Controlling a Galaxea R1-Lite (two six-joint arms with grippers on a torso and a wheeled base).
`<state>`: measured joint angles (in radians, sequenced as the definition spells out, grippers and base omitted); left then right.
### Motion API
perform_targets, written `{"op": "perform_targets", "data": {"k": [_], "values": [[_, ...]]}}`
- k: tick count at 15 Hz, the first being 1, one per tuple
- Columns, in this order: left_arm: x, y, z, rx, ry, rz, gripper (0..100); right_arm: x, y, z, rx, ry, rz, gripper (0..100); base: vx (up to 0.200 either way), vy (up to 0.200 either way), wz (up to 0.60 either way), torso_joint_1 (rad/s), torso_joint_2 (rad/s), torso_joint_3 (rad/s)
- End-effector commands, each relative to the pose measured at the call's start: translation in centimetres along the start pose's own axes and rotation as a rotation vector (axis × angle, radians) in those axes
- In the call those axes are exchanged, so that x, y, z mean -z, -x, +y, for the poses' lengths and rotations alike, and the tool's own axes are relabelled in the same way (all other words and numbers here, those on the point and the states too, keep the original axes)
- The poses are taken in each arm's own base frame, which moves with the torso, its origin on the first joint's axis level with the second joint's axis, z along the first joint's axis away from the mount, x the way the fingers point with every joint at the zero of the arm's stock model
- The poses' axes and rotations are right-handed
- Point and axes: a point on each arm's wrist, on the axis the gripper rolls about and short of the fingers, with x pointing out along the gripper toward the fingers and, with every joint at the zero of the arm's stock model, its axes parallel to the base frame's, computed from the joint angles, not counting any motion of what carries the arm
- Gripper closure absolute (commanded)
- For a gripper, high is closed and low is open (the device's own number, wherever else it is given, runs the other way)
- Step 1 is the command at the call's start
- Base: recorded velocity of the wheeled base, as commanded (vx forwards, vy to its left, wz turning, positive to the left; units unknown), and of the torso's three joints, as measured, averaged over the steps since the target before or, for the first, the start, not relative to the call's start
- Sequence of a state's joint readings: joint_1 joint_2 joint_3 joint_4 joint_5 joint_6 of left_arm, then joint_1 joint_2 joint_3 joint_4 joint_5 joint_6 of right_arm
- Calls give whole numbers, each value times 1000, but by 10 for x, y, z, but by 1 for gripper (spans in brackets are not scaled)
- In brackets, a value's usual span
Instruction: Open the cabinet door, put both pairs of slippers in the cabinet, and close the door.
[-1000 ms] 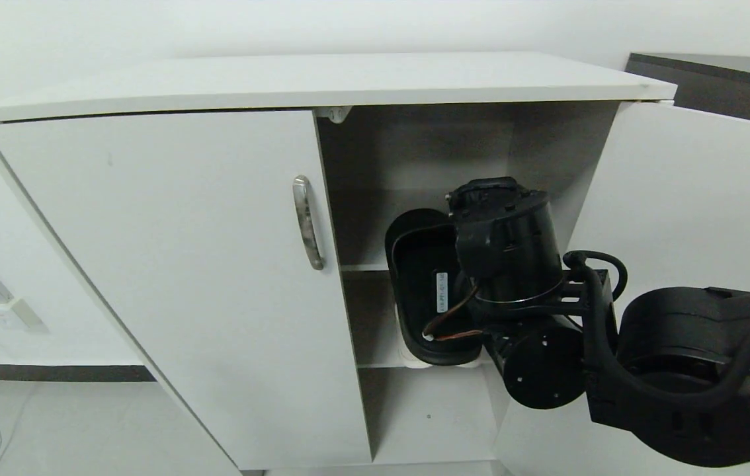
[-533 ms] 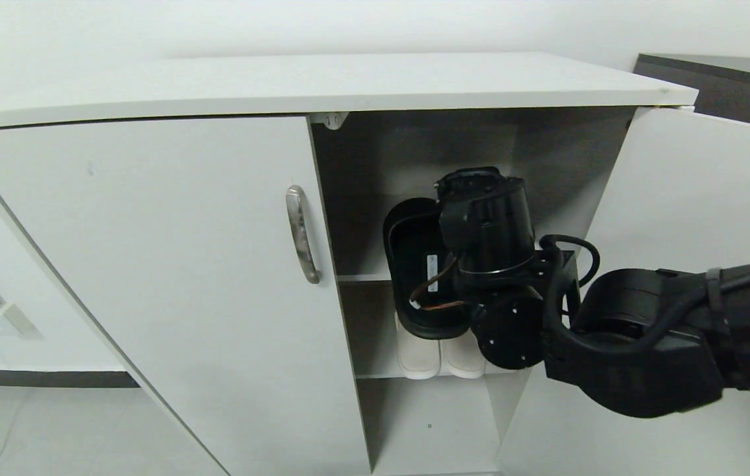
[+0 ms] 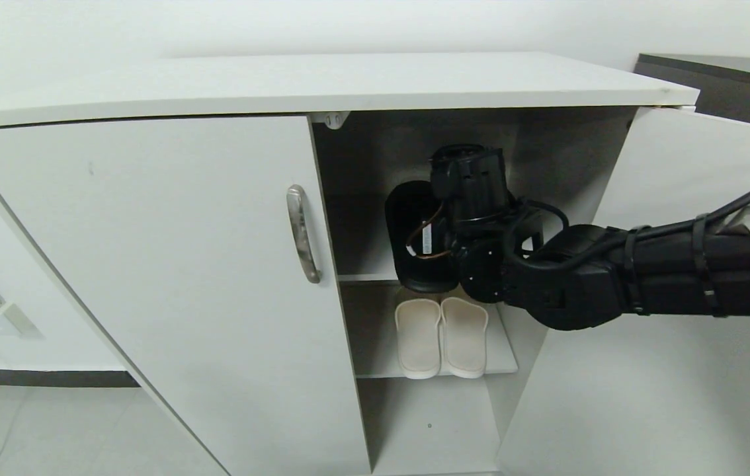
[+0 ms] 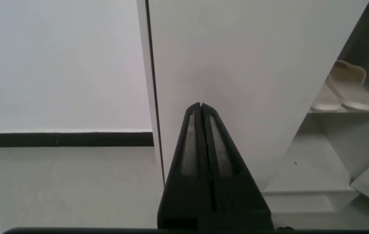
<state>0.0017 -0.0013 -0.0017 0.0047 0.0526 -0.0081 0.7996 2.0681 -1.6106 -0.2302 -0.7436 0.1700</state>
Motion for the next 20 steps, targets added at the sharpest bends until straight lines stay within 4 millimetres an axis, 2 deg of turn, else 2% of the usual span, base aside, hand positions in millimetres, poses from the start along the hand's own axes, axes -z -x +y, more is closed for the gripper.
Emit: {"op": "perform_targets", "data": {"k": [1, 5, 14, 15, 20], "values": [[0, 0, 0, -1, 1, 1, 100, -3, -9, 0, -4, -4, 2, 100, 0, 0, 0, 0, 0, 0], [0, 0, 0, -1, 1, 1, 100, -2, -22, 1, 1, -14, -4, 100, 0, 0, 0, 0, 0, 0], [0, 0, 0, -1, 1, 1, 100, 1, -25, 3, -4, -9, 5, 100, 0, 0, 0, 0, 0, 0], [0, 0, 0, -1, 1, 1, 100, 3, -26, 3, -4, -7, 7, 0, 0, 0, 0, 0, 0, 0], [0, 0, 0, -1, 1, 1, 100, 0, -22, 3, -6, -17, 1, 0, 0, 0, 0, 0, 0, 0]]}}
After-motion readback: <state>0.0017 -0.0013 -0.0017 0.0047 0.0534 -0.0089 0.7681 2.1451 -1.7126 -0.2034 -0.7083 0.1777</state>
